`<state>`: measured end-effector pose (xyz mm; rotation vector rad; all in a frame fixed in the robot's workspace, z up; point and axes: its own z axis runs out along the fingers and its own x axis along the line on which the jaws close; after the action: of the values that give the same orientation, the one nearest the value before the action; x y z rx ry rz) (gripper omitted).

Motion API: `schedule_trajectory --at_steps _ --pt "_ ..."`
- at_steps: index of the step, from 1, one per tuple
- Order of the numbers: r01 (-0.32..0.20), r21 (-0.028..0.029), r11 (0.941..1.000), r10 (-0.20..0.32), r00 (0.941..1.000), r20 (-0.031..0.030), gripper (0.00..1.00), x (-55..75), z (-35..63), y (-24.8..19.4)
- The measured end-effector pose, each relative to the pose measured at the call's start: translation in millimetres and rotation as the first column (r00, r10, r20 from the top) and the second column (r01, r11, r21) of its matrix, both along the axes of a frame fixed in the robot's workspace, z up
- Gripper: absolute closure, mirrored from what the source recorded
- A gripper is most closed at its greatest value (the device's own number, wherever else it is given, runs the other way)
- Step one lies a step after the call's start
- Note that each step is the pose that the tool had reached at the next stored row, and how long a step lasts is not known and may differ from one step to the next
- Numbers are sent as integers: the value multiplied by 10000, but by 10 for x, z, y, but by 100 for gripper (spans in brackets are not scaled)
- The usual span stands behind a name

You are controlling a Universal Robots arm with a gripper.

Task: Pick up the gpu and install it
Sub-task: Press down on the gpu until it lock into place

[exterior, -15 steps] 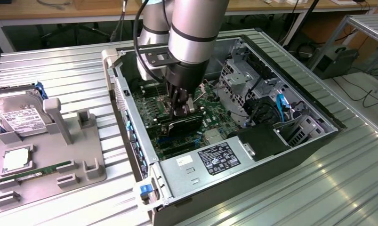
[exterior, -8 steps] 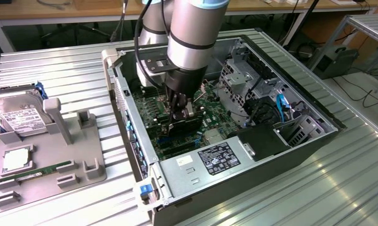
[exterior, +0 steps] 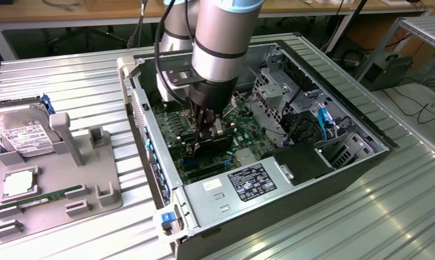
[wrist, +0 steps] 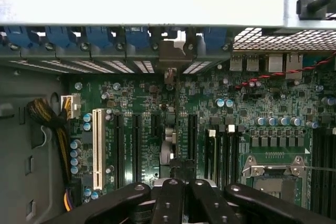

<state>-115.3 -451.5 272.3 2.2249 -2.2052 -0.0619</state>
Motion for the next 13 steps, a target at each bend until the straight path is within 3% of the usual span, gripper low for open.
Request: schedule_trajectory --at_steps 2,10,13 --pt "-2 3 10000 2 10000 2 89 -1 9 -1" --pt "0 5 10000 0 10000 1 89 -2 364 0" --pt "-1 13 10000 1 10000 3 89 -1 381 0"
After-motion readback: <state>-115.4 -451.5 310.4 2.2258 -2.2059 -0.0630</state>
